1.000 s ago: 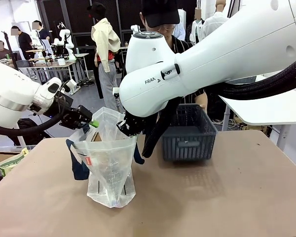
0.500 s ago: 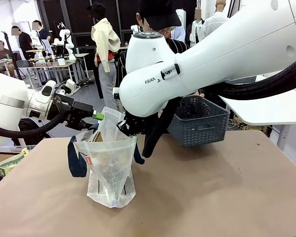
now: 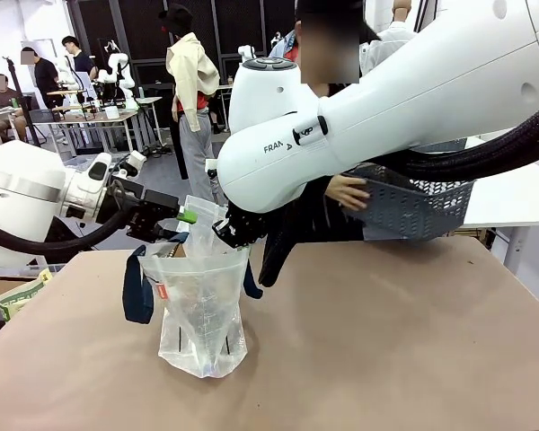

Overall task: Transfer purchased items from the store into the shopping bag.
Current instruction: Move the Reusable shopping bag to the right side of the table.

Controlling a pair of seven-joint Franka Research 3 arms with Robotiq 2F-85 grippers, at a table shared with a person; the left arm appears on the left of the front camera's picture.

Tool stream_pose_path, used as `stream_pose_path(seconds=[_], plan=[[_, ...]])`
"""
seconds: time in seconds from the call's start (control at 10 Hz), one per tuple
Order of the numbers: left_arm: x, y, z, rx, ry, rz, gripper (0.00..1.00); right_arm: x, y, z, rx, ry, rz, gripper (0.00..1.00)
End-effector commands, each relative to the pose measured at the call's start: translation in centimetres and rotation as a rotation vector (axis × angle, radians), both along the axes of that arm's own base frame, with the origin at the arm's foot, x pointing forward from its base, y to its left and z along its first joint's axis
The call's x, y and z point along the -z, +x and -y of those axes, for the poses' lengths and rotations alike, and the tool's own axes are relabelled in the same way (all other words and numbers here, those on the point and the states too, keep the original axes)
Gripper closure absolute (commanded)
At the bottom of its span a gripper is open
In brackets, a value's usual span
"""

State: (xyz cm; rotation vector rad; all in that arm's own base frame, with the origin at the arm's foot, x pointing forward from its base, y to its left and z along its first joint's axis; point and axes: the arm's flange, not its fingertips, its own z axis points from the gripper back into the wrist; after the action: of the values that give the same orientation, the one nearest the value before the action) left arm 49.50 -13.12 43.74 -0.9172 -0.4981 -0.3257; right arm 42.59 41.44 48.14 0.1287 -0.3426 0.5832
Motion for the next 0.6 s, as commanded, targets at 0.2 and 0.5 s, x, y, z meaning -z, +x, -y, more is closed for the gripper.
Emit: stream_pose_path(seconds=[0.2, 0.5], plan=[[-0.36, -0.41, 0.80, -0.038, -0.016, 0.004, 0.04, -0.13, -0.06, 0.19, 0.004, 0.001, 0.001, 1.00], [-0.15, -0.02, 0.48, -0.079, -0.050, 0.031, 0.04, -0.15, 0.01, 0.39, 0.011, 0.021, -0.001, 1.00]])
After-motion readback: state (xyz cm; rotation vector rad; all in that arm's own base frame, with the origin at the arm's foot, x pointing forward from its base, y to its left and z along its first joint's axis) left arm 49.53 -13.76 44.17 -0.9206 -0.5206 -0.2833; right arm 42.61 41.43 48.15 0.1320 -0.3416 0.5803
